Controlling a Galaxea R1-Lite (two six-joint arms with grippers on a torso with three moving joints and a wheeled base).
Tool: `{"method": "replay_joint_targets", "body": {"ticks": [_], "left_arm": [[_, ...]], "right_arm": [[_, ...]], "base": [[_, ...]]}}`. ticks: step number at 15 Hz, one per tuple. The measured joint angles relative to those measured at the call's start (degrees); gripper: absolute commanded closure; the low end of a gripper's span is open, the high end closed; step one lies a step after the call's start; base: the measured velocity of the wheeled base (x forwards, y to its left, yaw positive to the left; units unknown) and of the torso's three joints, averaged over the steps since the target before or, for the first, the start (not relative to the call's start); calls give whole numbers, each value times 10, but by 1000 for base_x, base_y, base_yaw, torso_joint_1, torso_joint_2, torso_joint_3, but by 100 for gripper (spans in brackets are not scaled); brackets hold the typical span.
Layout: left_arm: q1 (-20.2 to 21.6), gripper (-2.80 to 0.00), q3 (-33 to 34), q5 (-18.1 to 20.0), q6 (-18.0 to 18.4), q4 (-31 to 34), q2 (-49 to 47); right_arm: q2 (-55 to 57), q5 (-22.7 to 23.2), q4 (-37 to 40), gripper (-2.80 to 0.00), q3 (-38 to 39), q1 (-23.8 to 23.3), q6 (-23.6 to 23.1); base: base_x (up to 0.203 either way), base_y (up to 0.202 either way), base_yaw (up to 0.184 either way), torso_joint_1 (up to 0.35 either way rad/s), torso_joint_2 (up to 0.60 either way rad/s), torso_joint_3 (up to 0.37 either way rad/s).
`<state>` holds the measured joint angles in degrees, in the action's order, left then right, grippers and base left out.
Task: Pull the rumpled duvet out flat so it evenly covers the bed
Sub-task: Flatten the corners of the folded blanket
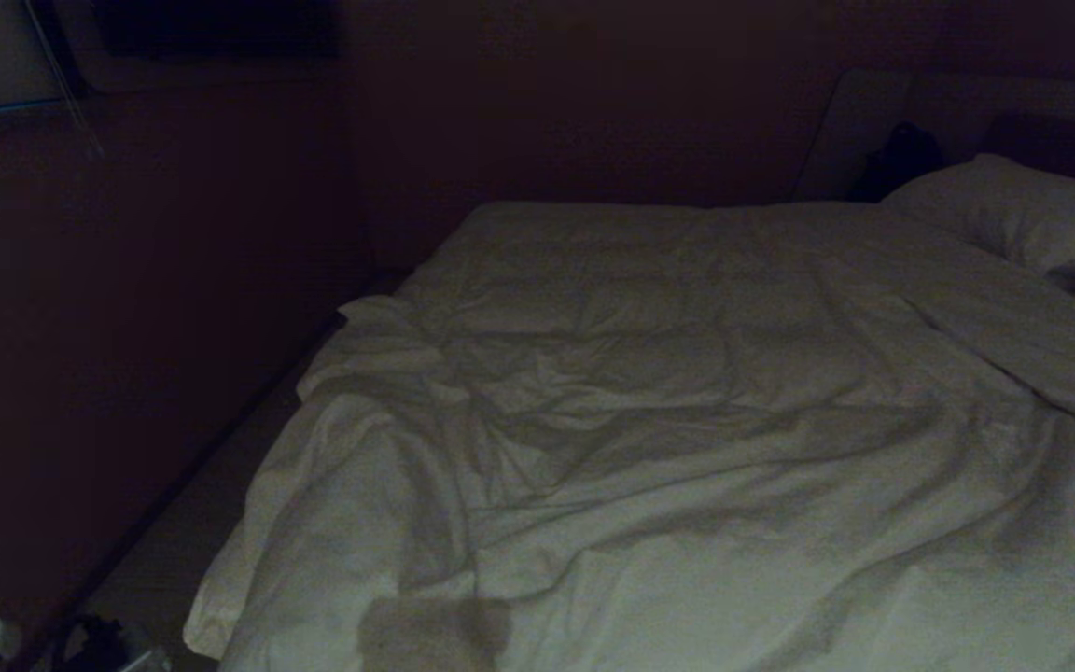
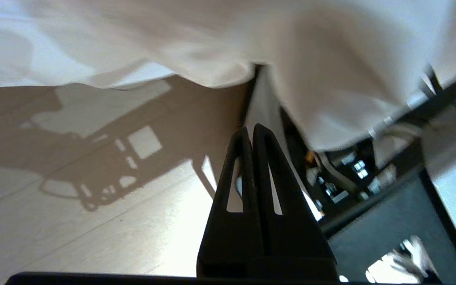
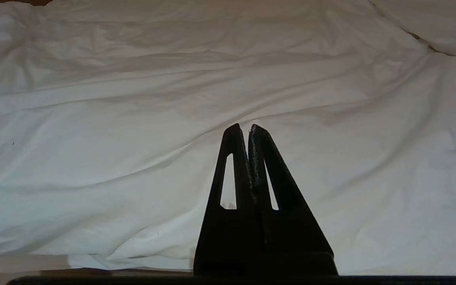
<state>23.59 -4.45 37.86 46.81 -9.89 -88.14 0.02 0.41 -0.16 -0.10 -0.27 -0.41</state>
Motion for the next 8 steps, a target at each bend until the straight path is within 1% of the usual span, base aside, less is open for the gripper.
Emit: {"method": "replay_joint_targets", "body": {"ticks": [5,6,8], "left_arm": [[-39,0,17,-8,-6,0,0],[-44,0,17,-16,-11,0,-1],[-54,0,17,-19,-21,0,-5]], "right_arm": [[0,0,0,0,0,0,0],[0,0,0,0,0,0,0],[0,0,0,0,0,0,0]], "base": [[0,0,0,0,0,0],[0,0,0,0,0,0],[0,0,0,0,0,0]]}}
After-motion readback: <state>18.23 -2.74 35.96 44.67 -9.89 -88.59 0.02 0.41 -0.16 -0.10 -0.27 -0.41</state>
